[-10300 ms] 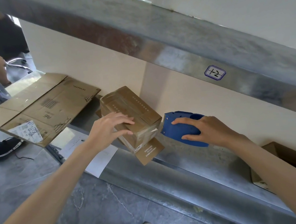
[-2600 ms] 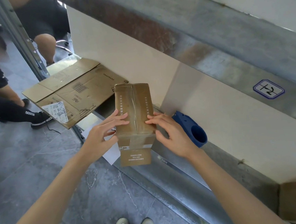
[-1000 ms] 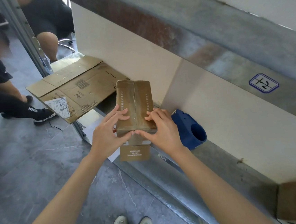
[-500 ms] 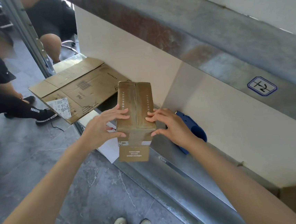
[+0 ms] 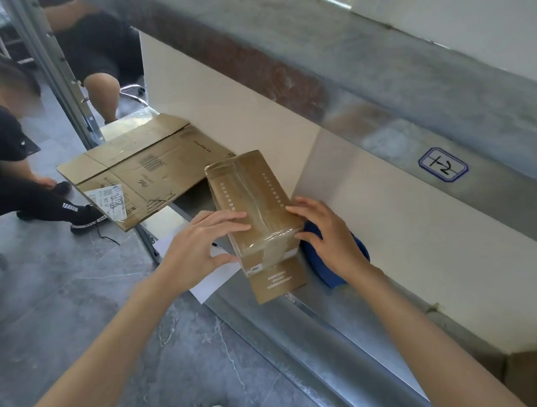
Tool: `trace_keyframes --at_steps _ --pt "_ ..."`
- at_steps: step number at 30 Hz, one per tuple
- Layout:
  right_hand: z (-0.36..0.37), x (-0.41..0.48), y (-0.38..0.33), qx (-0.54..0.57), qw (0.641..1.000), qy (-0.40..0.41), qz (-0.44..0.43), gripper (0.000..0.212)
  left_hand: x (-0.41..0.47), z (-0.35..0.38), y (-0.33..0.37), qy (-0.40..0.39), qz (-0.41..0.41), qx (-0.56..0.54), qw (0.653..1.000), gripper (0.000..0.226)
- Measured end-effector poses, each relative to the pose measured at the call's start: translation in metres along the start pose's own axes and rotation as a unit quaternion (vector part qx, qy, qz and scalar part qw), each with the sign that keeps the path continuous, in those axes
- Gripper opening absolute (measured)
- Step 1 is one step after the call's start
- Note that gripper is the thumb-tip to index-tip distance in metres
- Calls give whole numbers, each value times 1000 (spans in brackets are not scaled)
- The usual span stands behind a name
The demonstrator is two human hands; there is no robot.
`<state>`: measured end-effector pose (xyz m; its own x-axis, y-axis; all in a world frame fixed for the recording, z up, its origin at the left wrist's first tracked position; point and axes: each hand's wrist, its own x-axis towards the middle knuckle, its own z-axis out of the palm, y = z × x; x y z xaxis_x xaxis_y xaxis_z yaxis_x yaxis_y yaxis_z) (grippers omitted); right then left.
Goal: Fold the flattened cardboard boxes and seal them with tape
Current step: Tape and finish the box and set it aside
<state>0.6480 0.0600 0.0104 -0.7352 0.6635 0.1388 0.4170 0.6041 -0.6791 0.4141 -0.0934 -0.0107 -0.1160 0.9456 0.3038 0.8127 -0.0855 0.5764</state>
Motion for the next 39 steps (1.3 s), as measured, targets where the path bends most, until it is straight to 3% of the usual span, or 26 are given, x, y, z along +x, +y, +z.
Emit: trace_keyframes --at_steps 4,8,16,19,25,28,35,39 --pt "-2 -1 5 -11 999 44 10 50 3 18 12 68 14 39 997 58" --pt "-1 -3 9 -3 998 54 42 57 10 29 20 82 22 27 996 53" --pt "-1 -10 -2 24 991 9 128 85 33 11 0 58 40 -57 996 53" --pt "2 -11 -13 17 986 13 166 99 48 -10 -24 57 29 -33 997 62" --pt "27 -8 -40 -46 965 55 253 121 88 -36 -72 -56 -6 -90 994 77" --pt "46 3 -56 -70 950 70 296 127 88 -32 -79 -57 -2 -143 988 76" --pt "75 16 -77 -28 929 161 333 126 72 -26 -83 -25 25 -154 987 72" --pt "88 18 -79 -11 919 204 337 120 90 -27 -84 -73 37 -173 981 77"
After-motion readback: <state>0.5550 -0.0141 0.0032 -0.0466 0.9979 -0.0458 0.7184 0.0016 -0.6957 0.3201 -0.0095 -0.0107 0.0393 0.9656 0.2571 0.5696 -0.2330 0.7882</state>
